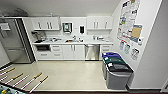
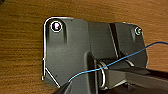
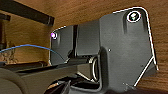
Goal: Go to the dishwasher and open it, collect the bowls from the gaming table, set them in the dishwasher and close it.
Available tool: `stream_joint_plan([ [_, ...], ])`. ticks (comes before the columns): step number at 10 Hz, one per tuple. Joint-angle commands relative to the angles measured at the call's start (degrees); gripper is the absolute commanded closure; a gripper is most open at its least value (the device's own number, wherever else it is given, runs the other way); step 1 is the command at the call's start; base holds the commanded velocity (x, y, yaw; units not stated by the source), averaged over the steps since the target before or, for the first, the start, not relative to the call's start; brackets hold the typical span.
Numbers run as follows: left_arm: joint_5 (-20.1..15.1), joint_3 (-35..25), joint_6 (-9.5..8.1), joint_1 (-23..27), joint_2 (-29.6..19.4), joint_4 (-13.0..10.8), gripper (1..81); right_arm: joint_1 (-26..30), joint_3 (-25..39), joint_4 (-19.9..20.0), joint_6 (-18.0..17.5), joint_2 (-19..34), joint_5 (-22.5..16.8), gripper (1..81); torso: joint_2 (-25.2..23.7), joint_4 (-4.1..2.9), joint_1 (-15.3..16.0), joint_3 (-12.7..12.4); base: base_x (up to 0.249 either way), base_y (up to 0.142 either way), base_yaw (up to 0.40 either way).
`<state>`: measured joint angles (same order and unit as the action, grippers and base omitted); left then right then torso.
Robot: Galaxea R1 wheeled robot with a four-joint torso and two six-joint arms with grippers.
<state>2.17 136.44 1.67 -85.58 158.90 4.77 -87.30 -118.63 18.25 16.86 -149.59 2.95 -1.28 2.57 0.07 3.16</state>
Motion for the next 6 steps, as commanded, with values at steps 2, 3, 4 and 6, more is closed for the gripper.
stream_joint_plan([
  [2, -3.1, -0.2, 0.26, 2.6, -1.0, -0.3, 1.0, 2.9, 0.8, 0.2, 0.1, 1.3, -4.0, 1.0, 0.0, 0.00, 0.0, 0.0, 0.276, 0.000, 0.000],
  [3, -3.1, 0.0, 0.26, 2.5, -1.0, -0.3, 1.0, 2.8, 0.8, 0.0, 0.1, 1.3, -4.0, 1.0, 0.0, 0.00, 0.0, 0.0, 0.277, 0.000, 0.000],
  [4, -3.1, 0.1, 0.26, 2.5, -0.9, -0.3, 1.0, 2.6, 0.8, -0.1, 0.1, 1.3, -3.8, 1.0, 0.0, 0.00, 0.0, 0.0, 0.276, 0.000, 0.000],
  [6, -3.1, 0.1, 0.26, 2.5, -0.8, -0.3, 1.0, 2.5, 0.8, -0.1, 0.1, 1.2, -3.8, 1.0, 0.0, 0.00, 0.0, 0.0, 0.277, 0.000, 0.000],
])
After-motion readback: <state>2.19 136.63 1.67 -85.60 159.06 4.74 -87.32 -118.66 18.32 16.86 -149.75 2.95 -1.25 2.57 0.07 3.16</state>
